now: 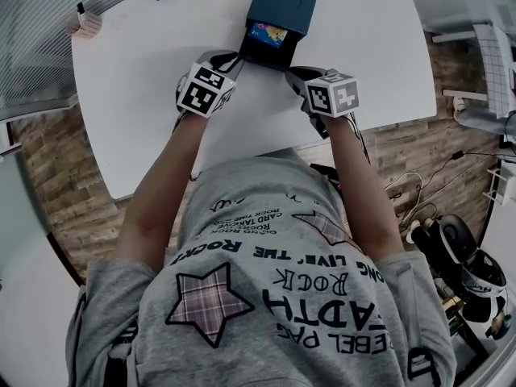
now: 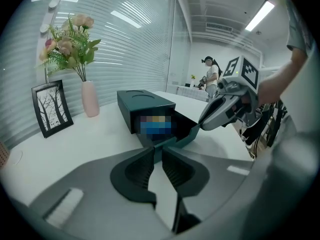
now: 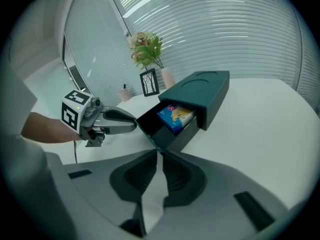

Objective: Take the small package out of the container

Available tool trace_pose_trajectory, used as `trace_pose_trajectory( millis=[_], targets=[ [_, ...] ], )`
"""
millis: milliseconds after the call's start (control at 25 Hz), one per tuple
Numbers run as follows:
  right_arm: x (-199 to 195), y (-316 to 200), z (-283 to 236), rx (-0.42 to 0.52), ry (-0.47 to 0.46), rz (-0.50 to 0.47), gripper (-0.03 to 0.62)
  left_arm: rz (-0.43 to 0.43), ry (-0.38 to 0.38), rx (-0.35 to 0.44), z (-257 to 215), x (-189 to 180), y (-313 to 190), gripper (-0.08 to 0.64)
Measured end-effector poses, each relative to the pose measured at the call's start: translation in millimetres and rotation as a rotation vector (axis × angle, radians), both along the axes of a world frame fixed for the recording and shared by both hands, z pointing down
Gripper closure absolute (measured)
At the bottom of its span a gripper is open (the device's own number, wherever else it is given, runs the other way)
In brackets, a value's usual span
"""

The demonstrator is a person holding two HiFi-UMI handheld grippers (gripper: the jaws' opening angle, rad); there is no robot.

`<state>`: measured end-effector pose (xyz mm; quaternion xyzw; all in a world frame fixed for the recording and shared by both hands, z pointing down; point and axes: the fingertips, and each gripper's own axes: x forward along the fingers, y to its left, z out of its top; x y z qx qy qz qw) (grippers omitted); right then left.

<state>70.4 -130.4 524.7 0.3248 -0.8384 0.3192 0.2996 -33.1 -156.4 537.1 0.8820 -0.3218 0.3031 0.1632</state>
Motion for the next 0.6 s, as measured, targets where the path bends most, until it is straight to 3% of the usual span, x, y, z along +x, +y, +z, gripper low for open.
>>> trace_pose_trajectory(
  millis=[600],
  targets=[
    [-8.0, 23.2, 8.5, -0.042, 0.019, -0.037, 0.548, -0.003, 0.012, -0.024, 7.0, -7.8, 22.4, 0.5]
  ],
)
